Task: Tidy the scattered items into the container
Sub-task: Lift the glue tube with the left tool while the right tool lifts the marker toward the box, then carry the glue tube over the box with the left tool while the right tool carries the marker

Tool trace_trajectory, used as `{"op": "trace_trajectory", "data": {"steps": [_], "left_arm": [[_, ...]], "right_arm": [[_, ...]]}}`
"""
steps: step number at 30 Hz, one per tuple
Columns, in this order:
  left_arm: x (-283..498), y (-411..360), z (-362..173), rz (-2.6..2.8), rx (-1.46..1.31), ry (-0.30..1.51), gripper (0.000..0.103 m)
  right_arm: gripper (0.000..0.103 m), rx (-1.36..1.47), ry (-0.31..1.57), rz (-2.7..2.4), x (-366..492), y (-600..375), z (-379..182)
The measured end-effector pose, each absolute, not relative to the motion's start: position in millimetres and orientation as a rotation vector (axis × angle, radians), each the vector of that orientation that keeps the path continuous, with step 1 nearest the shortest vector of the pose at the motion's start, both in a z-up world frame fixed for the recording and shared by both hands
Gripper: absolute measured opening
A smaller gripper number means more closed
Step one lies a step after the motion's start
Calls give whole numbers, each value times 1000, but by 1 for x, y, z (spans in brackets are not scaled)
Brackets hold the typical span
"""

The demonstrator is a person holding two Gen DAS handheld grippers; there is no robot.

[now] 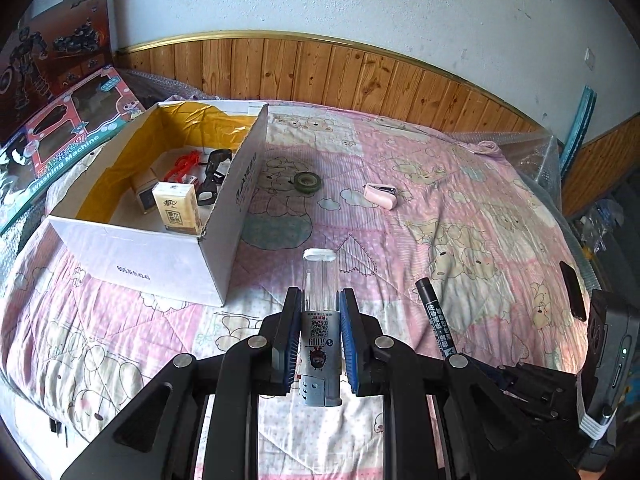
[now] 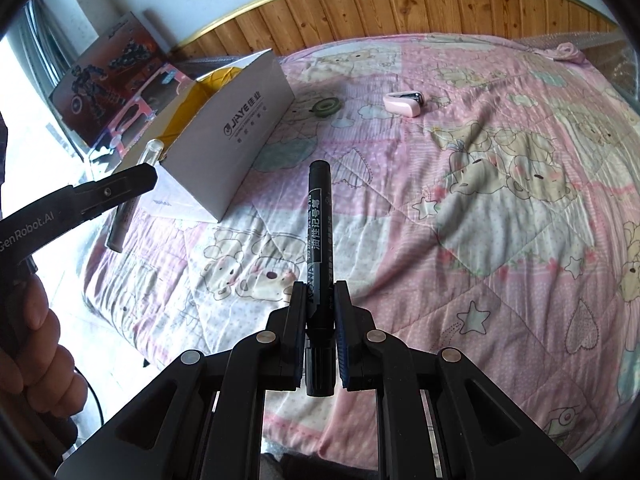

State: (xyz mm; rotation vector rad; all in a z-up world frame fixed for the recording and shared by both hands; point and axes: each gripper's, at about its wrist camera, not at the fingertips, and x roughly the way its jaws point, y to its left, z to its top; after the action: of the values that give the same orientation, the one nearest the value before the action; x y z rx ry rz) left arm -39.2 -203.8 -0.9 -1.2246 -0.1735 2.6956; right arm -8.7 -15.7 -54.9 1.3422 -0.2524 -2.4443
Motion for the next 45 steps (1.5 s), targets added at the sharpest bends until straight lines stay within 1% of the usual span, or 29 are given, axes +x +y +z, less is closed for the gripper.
{"op": "trace_trajectory", "data": {"steps": [22, 45], "left_arm": [[-33, -252, -2, 2760, -1242, -281, 20], [-57, -311, -5, 2844, -1291, -399, 20]], "right_arm": [[13, 1273, -156, -2362, -12, -70, -36], [13, 1220, -118, -2258, -57, -130, -18]]}}
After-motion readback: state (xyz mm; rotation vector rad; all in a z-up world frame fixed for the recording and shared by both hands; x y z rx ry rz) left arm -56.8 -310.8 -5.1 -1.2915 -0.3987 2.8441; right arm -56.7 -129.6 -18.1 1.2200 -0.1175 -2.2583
